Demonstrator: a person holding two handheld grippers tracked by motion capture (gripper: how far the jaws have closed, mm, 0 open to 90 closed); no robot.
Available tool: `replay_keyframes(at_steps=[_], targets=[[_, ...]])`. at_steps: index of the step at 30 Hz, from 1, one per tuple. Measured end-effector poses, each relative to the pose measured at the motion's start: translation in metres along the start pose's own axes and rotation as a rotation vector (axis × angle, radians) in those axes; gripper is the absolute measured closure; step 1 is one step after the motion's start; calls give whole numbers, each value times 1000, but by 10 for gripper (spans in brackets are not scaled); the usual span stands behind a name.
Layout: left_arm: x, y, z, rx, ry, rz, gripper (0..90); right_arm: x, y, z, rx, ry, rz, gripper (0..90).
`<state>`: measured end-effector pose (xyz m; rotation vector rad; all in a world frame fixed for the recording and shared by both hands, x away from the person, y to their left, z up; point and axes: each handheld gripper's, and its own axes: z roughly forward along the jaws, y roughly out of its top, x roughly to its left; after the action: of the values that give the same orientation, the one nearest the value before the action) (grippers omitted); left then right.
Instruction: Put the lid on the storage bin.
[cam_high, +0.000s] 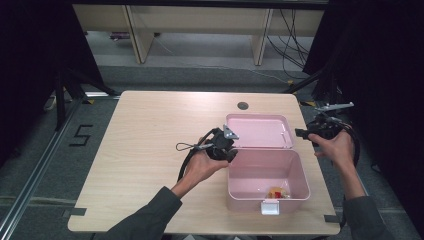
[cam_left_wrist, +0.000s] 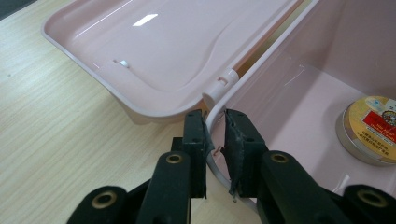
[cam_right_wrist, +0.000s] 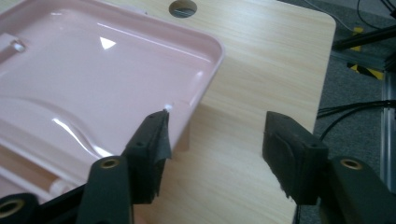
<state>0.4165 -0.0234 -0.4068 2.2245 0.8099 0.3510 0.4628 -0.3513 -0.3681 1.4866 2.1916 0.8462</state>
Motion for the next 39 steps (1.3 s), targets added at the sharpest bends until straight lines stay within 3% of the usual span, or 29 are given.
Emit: replay_keyframes(at_steps=[1, 2, 3, 4, 6, 7, 8, 9, 11, 12, 14, 16, 18, 19, 21, 24, 25, 26, 27, 29, 30, 31, 32, 33, 39], targets=[[0, 0, 0, 1, 3, -1, 781, 1, 2, 3, -4, 2, 2, 488], [0, 0, 0, 0, 2, -3, 781, -1, 6, 6, 9, -1, -26, 494], [0, 0, 0, 0, 3, -3, 781, 2, 8, 10, 13, -14, 0, 504], [0, 0, 0, -2, 0, -1, 781, -1, 10, 13, 28, -3, -24, 521], [0, 0, 0, -1, 3, 0, 781, -1, 13, 23, -3, 1, -5, 542], [0, 0, 0, -4, 2, -2, 781, -1, 16, 24, 41, -4, -4, 552], [0, 0, 0, -5, 3, -2, 781, -2, 17, 27, 46, -2, -4, 562], [0, 0, 0, -5, 4, -1, 781, -2, 16, 33, 15, -9, -5, 575], [0, 0, 0, -7, -2, 1, 781, -2, 19, 35, 61, -9, 10, 603], [0, -1, 0, -8, -2, 0, 781, -3, 20, 40, 45, -17, 1, 623], [0, -1, 0, -11, -2, -3, 781, -4, 22, 44, 64, -21, 8, 657], [0, -1, 0, -12, -4, -4, 781, -2, 24, 50, 62, -15, 52, 677], [1, -2, 0, -16, -10, -9, 781, -1, 25, 55, 60, -17, 51, 706], [1, -2, 0, -16, -8, -8, 781, -3, 27, 56, 67, -31, 17, 724], [0, -2, 0, -16, -5, -6, 781, -1, 29, 59, 92, -37, 23, 742], [0, -2, 0, -18, -3, -4, 781, 1, 32, 62, 109, -50, 37, 750], [0, -2, 0, -17, -3, -1, 780, 3, 32, 65, 108, -54, 62, 750], [0, -2, 0, -17, -3, 0, 781, 5, 32, 65, 141, -55, 82, 750], [0, -2, 0, -18, -4, -1, 781, 3, 33, 68, 135, -71, 46, 750], [1, -2, 0, -19, -7, -1, 781, 4, 35, 69, 151, -66, 69, 757], [0, -2, 0, -18, -4, 2, 781, 7, 35, 70, 160, -61, 110, 759], [0, -2, 0, -18, 0, 3, 781, 5, 35, 72, 159, -68, 78, 760], [0, -2, 0, -19, -3, 4, 781, 7, 35, 73, 170, -66, 108, 767], [1, -2, 0, -18, 1, 6, 781, 5, 36, 75, 174, -69, 78, 779], [1, -3, 0, -25, -7, 4, 781, 8, 38, 75, 161, -88, 102, 817]])
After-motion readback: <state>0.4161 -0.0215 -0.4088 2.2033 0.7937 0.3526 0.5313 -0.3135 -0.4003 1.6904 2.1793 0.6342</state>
